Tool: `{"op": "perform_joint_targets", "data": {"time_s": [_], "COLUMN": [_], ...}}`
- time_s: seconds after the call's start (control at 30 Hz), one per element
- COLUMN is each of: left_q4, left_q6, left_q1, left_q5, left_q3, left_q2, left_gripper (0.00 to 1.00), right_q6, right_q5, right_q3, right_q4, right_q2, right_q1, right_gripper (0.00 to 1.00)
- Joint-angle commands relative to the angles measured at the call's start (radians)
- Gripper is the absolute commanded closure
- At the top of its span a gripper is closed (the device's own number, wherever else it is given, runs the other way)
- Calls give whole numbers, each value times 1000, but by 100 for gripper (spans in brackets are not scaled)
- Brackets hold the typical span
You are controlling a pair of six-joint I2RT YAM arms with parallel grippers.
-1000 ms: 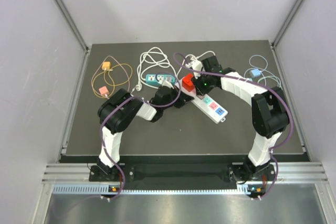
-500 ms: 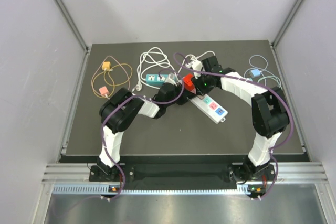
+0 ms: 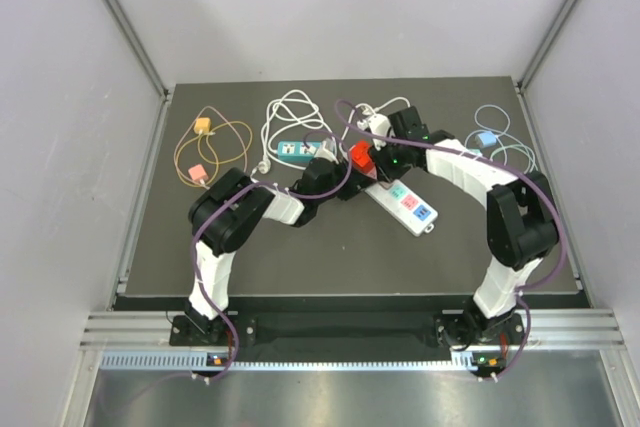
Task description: Pull the plug off the socket
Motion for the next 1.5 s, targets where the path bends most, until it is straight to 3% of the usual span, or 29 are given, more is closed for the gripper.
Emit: {"op": "perform_joint_targets", "data": {"time_s": [0.0, 0.43, 0.53, 0.63, 1.0, 1.03, 1.13, 1.27, 1.47], "left_q4": [-157, -151, -86, -42, 33, 44, 44, -2, -179], "left_q6": [49, 85, 112, 144, 229, 233, 264, 316, 439], "left_q1": [5, 6, 5, 5, 6, 5, 6, 5, 6], "left_q5": [-62, -51, -1, 38, 144, 156, 164, 135, 41], "left_q3": [-41, -36, -55, -64, -147, -174, -234, -314, -403], "left_q2": [21, 28, 12, -18, -174, -205, -296, -390, -636], "left_gripper": [75, 74, 62, 52, 49, 48, 33, 30, 26], "right_q6": [24, 31, 15, 4, -9, 2, 31, 86, 174], "right_q5": [-43, -66, -71, -107, -120, -115, -63, 1, -38], "right_q3": [33, 46, 66, 83, 126, 126, 100, 111, 256], "right_q4": [74, 63, 48, 33, 60, 69, 166, 224, 178], "right_q2": [-147, -169, -192, -207, -187, -181, -144, -62, 144], "right_q1": [-14, -40, -72, -133, -391, -409, -487, -536, -593], "right_gripper": [100, 100, 100, 100, 100, 100, 100, 100, 99]}}
